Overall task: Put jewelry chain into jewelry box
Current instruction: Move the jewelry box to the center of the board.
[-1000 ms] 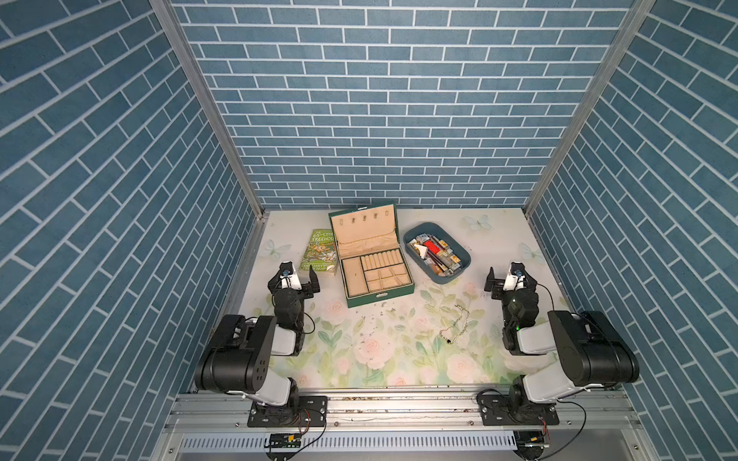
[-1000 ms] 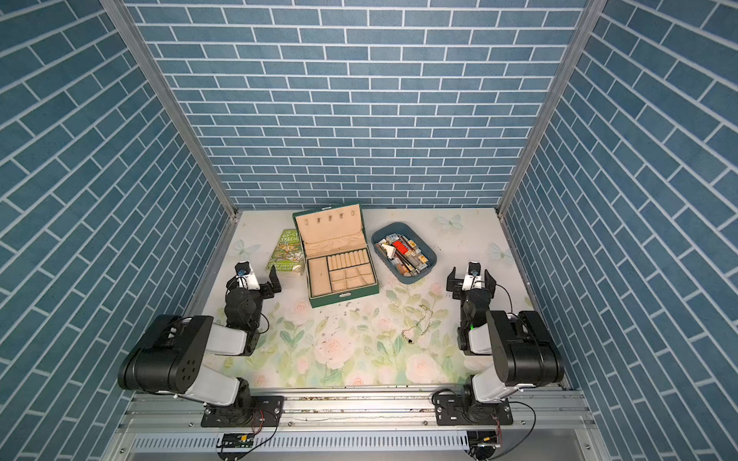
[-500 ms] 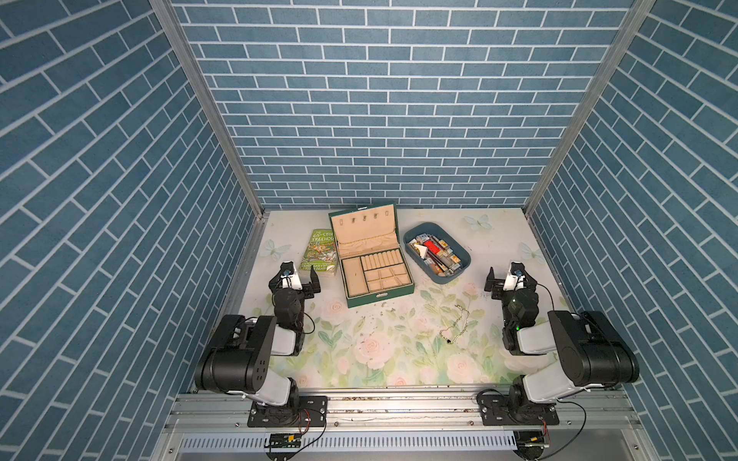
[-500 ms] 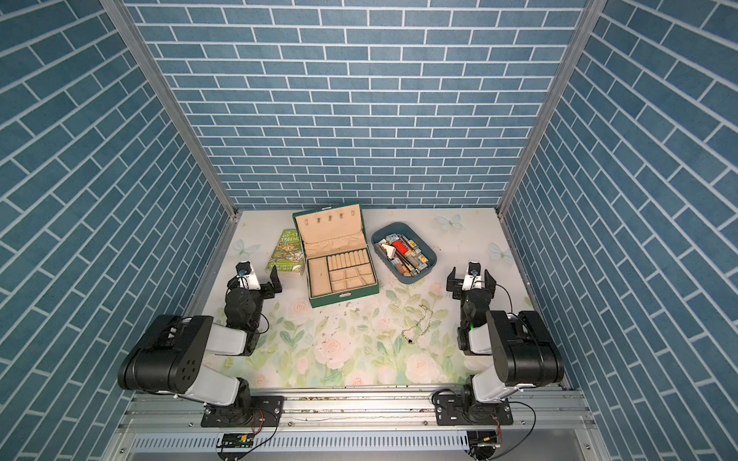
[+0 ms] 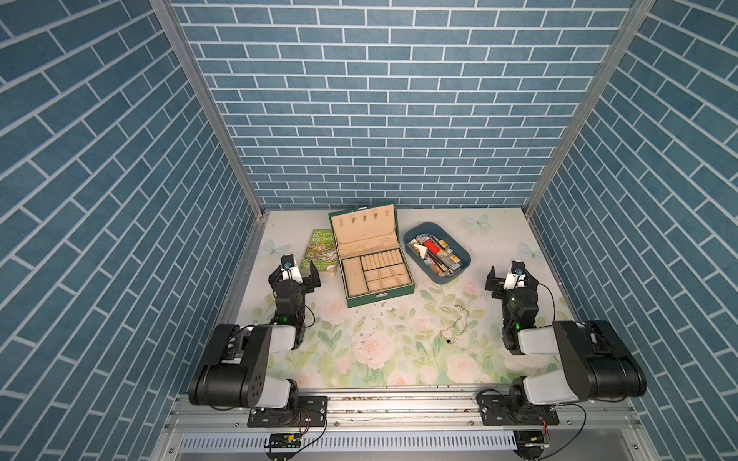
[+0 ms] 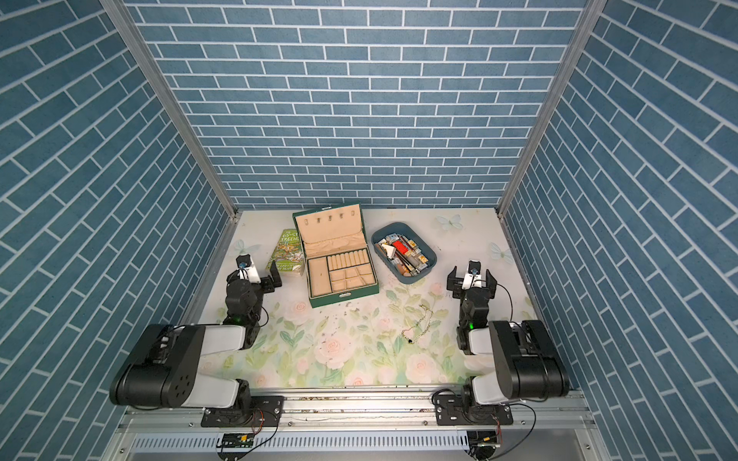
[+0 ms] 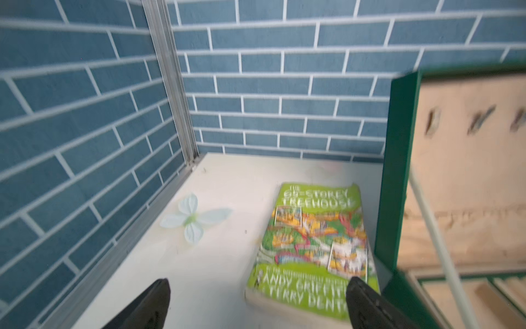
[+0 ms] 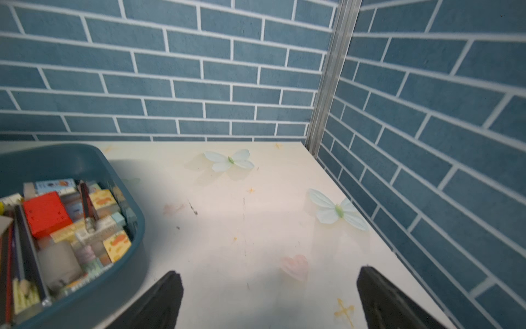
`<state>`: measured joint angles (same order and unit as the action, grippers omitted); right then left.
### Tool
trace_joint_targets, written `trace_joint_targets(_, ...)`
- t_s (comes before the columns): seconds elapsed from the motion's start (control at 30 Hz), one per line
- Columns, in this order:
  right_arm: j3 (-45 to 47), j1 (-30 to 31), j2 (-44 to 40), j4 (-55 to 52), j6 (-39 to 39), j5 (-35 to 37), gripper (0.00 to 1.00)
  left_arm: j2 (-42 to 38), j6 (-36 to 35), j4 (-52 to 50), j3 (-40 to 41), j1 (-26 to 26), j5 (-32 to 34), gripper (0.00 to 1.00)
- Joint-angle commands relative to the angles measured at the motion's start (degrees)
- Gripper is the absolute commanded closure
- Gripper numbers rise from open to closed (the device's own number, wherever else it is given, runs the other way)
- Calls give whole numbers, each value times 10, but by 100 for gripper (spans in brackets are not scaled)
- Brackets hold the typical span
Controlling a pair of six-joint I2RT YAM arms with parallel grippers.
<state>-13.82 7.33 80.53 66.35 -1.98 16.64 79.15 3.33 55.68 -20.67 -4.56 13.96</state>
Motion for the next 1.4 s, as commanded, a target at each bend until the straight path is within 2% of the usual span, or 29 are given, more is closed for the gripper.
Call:
trace_joint_targets(0.0, -50, 35, -40, -84, -14, 74, 0, -46, 65, -193, -71, -5, 93, 0)
trace_joint_targets(0.07, -72, 46, -69, -131, 31, 71, 1, -72, 149, -293, -111, -5, 136, 1)
trace_joint_targets(0.17, -140, 45, -92, -276, 210, 61, 0, -92, 273, -428, -170, -5, 131, 0)
trace_joint_targets(0.2, -164, 44, -91, -319, 246, 33, 0, -95, 315, -467, -189, -3, 112, 0)
trace_joint_targets(0.27, -208, 39, -80, -371, 267, -75, 0, -102, 403, -538, -209, -2, 68, 1)
trace_joint_targets(0.37, -248, 49, -49, -423, 331, -143, 0, -115, 441, -555, -200, -1, -26, 0)
trace_joint_targets(0.47, -297, 89, -21, -508, 328, -132, 1, -111, 453, -593, -203, -9, -93, 0)
trace_joint_targets(0.63, -326, 168, 14, -563, 309, -127, 8, -122, 435, -647, -206, -46, -142, 0)
trace_joint_targets(0.77, -358, 205, 67, -595, 311, -158, 20, -117, 431, -655, -202, -70, -171, 1)
trace_joint_targets(0.93, -402, 255, 123, -610, 300, -165, 27, -80, 439, -618, -198, -103, -212, 6)
trace_joint_targets(1.07, -427, 276, 157, -613, 292, -176, 32, -40, 441, -596, -208, -127, -229, 16)
trace_joint_targets(1.37, -470, 292, 217, -638, 291, -195, 44, 0, 443, -588, -211, -137, -217, 24)
